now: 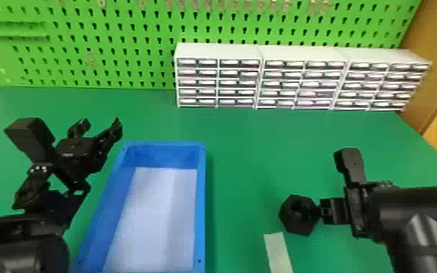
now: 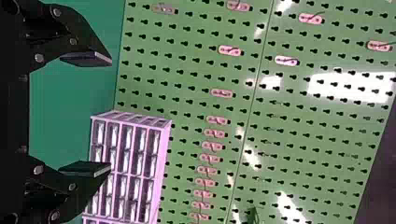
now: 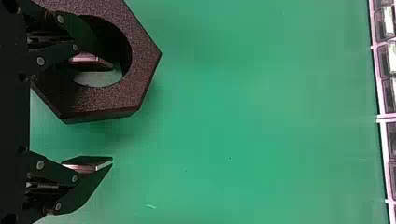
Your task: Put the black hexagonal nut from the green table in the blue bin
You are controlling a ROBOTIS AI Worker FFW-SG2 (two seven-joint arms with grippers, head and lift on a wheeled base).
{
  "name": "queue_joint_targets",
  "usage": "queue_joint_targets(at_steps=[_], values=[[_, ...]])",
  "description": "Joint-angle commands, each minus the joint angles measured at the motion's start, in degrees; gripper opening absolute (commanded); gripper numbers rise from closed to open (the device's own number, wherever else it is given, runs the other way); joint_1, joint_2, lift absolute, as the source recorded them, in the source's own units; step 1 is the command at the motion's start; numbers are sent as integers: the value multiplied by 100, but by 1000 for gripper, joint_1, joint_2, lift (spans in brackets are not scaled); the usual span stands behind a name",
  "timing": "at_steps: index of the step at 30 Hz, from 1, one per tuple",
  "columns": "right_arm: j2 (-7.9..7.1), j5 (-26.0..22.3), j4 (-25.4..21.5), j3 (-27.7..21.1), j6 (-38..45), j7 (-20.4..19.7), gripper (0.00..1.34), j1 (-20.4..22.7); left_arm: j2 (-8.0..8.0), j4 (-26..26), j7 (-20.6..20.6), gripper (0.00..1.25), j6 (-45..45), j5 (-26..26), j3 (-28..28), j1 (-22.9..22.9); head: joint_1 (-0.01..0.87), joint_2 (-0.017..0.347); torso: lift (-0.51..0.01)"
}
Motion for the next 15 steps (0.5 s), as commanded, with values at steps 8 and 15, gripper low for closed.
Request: queue_joint_targets(at_steps=[8,15], values=[[-9,27,0,53,5,0,514,-1,0,6,5,790,0,0,0,1,691,9,-97],[-62,44,0,167,13,0,399,-19,0,-2,-3,790,0,0,-9,1,691,9,-97]])
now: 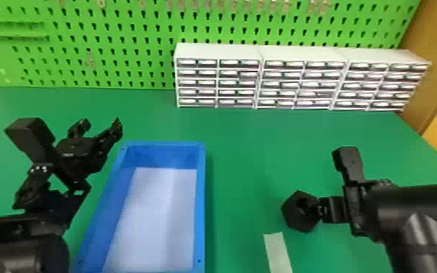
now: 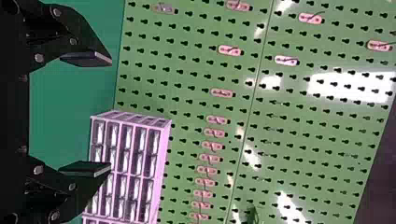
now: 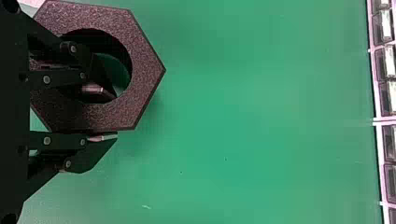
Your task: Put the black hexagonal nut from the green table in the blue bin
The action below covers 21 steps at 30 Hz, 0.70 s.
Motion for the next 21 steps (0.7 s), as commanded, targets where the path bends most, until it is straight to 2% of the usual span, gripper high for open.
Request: queue_joint_targets(at_steps=[1,4,21], values=[[-36,5,1,74,5,0,396,-15,0,1,-1,790,0,0,-7,4,691,9,-97],[-36,14,1,101,5,0,362,-15,0,-7,-1,790,0,0,-7,-4,691,9,-97],[26,23,1,-31,-241,0,364,11,0,1,-1,790,0,9,1,4,691,9,-97]])
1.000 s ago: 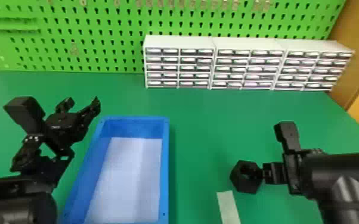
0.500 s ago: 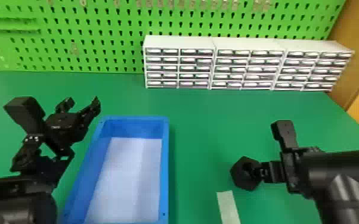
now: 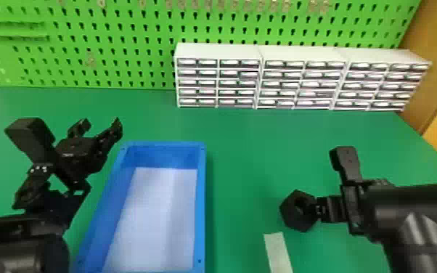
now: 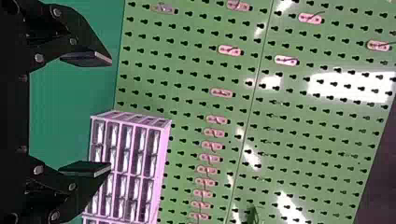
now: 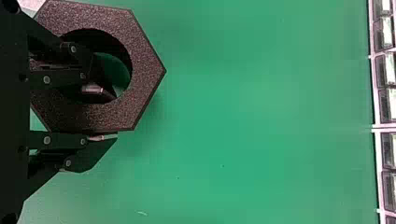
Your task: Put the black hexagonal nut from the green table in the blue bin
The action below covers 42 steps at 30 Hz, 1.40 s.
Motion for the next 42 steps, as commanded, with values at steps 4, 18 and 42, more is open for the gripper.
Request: queue_joint_targets(at_steps=[4,18,42], values=[[50,123,-29,-211,-220,0,362,51,0,-3,0,790,0,6,11,8,691,9,-97],[-64,114,-196,-791,-1099,9,364,122,0,-3,0,790,0,24,19,8,691,9,-97],[-327,-589,-222,-1055,-4210,-642,364,16,0,15,0,790,0,33,46,8,691,9,-97]])
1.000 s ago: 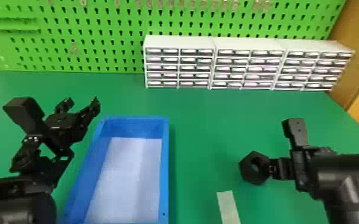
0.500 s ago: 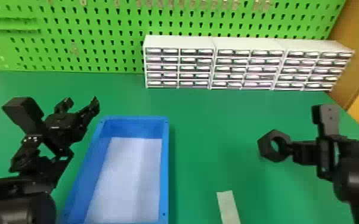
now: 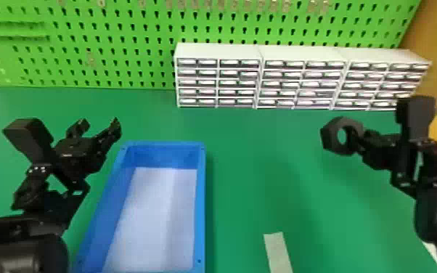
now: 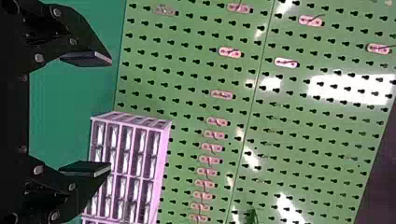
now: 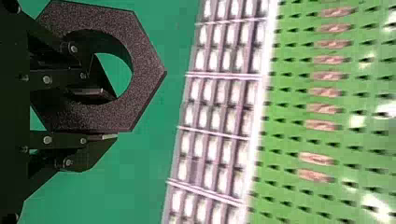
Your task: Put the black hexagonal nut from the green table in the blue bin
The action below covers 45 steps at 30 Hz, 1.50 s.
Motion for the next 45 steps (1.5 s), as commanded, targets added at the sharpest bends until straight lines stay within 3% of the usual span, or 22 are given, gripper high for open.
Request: queue_joint_targets(at_steps=[1,6,12,25,36,45], values=[[-29,-26,2,99,-456,-104,364,-121,0,0,0,790,0,6,11,8,691,9,-97],[-117,97,2,362,-886,-263,364,-288,0,9,0,790,0,6,3,8,691,9,-97],[-451,71,37,916,-1282,-342,364,-526,-9,9,0,790,0,-3,3,8,691,9,-97],[-899,-799,538,2199,-2117,-474,364,-1079,-9,17,0,790,0,-3,3,8,691,9,-97],[-1101,-1819,934,3263,-2222,-465,364,-1528,-9,17,0,790,0,-3,11,8,691,9,-97],[-1207,-2434,995,4106,-2240,-465,364,-1730,0,26,0,790,0,-3,29,8,691,9,-97]])
